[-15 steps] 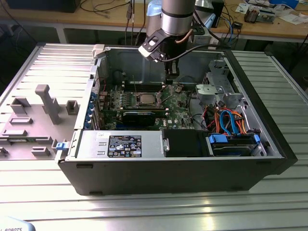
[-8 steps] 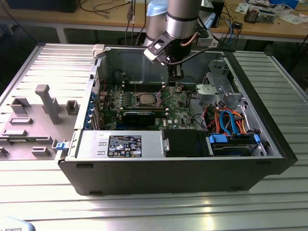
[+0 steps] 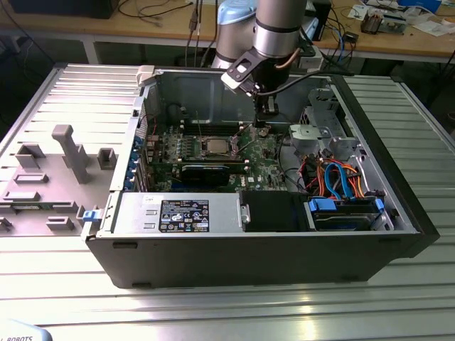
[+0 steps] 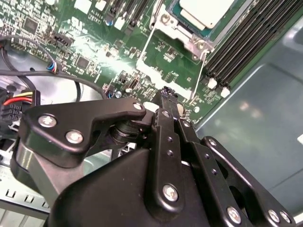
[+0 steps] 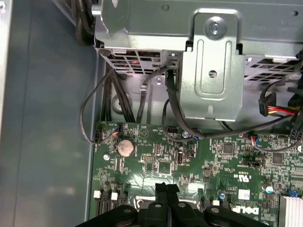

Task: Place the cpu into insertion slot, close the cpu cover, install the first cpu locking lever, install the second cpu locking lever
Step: 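Close the cpu cover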

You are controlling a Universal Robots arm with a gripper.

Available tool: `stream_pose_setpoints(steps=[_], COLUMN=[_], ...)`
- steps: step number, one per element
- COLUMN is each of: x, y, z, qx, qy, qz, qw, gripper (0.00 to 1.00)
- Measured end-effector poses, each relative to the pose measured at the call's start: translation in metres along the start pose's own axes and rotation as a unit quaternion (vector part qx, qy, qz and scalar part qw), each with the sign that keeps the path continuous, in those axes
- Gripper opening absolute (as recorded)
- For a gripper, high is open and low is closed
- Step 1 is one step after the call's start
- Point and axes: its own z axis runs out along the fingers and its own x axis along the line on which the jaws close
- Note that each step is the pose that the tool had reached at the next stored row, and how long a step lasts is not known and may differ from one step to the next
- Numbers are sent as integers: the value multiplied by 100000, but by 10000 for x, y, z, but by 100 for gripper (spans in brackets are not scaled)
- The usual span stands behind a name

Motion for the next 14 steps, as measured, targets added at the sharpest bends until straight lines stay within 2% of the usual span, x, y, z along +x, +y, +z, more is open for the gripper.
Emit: stream_pose_setpoints(steps=[2,3,5,6,7,8,10,13,14], x=[3,8,12,30,38,40,38,38,39], y=[37,71,89,102,104,105,106,103,86], z=[10,21,39,74,103,126,165,172,173], qx=[101,313,458,864,1446,1691,1712,1717,1712], qy=[-34,-42,-50,-56,-29,-15,-12,-25,-14], qz=[4,3,19,245,497,642,690,684,683], qw=[100000,100000,99999,99996,99988,99984,99983,99983,99983], gripper=[11,11,11,11,11,11,11,11,11])
